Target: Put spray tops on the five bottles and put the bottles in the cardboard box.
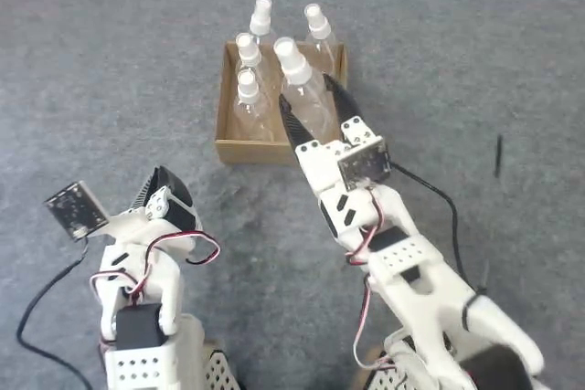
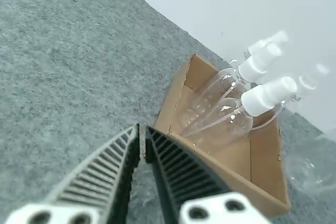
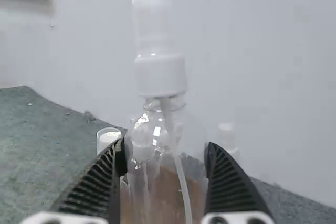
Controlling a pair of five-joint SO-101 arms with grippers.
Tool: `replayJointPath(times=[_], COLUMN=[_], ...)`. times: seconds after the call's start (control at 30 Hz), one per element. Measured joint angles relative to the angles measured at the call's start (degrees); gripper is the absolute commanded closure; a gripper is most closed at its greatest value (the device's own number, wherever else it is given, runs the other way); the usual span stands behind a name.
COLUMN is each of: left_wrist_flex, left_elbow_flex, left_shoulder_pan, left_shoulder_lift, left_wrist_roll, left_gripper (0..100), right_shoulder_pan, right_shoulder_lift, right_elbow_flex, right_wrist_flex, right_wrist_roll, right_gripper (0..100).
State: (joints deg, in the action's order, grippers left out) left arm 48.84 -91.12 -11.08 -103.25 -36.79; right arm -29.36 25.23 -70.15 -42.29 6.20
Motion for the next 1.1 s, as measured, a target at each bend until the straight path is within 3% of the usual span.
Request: replayJointPath(times=[0.23,0.47,0.67,1.1], left_wrist_flex=[0.0,0.0,0.0,0.0], left_elbow_flex=[0.0,0.0,0.0,0.0], left_shoulder_pan=[0.0,0.0,0.0,0.0], left_shoulder_lift=[0.0,0.0,0.0,0.0], left_wrist_roll=[0.9,1.2,1.2,1.2], left_gripper=[99,99,99,99], right_shoulder_pan=[1.2,4.6,5.7,5.7], right_shoulder_lift=[-11.7,-21.3,-28.7,-44.7], right_elbow_flex=[6.9,12.2,16.2,18.5], right_wrist_flex=[-1.4,-1.5,-1.5,-17.7], right_wrist_roll=[-0.2,-9.6,-10.8,-10.8], right_gripper=[99.1,99.1,99.1,99.1])
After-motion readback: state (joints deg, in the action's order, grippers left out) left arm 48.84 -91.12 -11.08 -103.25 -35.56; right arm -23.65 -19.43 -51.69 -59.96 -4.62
